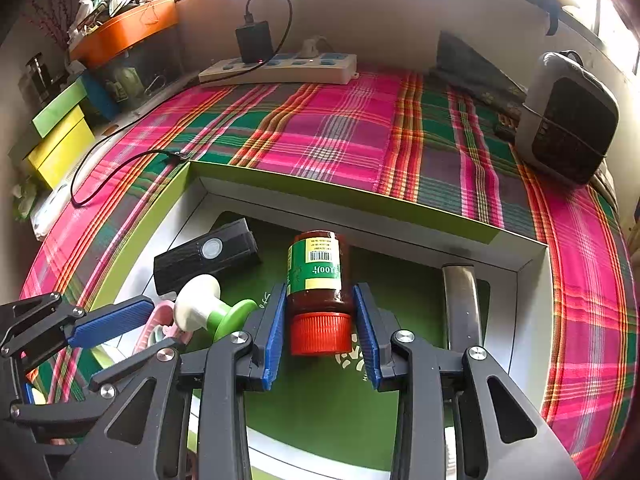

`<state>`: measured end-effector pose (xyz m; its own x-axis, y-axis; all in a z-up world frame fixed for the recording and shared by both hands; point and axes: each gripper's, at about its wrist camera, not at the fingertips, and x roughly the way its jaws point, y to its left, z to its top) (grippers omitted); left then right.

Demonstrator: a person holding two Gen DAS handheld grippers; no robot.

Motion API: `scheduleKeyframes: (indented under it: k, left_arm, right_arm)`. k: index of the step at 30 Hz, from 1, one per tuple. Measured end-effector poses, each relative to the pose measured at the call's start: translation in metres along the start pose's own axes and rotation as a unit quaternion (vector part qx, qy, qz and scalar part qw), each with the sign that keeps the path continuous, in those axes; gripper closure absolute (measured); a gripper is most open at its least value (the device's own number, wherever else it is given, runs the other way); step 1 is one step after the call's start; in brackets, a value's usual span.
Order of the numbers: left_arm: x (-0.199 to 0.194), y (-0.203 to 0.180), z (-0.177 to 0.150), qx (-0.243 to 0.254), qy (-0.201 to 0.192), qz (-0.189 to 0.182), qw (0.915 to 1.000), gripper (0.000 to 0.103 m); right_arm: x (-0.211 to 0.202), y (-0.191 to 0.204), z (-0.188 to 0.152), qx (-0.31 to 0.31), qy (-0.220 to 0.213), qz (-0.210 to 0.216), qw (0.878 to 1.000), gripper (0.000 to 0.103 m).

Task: Organize rigid objects
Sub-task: 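Open the left gripper to drop the clip while the right gripper releases the jar, then withdraw both open grippers from the box toward the remaining objects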

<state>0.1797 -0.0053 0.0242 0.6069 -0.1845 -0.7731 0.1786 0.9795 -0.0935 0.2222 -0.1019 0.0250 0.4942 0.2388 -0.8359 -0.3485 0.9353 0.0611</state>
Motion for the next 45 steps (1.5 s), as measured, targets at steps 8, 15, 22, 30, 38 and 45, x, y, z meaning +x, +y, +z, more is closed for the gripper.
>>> scheduleKeyframes:
  k: [8, 15, 22, 30, 38, 45]
  left_arm:
    - [-0.004, 0.001, -0.002, -0.003, -0.004, 0.002, 1.0, 0.067]
    - [-0.014, 0.0, -0.005, -0.005, -0.013, 0.005, 0.9999, 0.063]
    - [-0.026, -0.002, -0.01, -0.005, -0.024, 0.004, 0.9997, 0.063]
    - [-0.038, -0.005, -0.017, -0.006, -0.034, 0.002, 0.9994, 0.063]
    - [-0.054, -0.005, -0.027, -0.013, -0.043, -0.004, 0.999, 0.063]
    - [-0.062, 0.001, -0.038, -0.03, -0.047, -0.007, 0.9984, 0.063]
  right_arm:
    - [-0.008, -0.001, -0.002, 0.008, -0.014, 0.01, 1.0, 0.064]
    - [-0.02, 0.001, -0.005, 0.009, -0.028, 0.013, 0.999, 0.064]
    - [-0.031, 0.0, -0.011, 0.019, -0.04, 0.015, 0.999, 0.063]
    - [-0.047, 0.005, -0.021, 0.022, -0.056, 0.018, 0.998, 0.063]
    - [-0.063, 0.007, -0.034, 0.027, -0.069, 0.013, 0.997, 0.063]
    - [-0.079, 0.0, -0.051, 0.041, -0.082, 0.005, 0.996, 0.063]
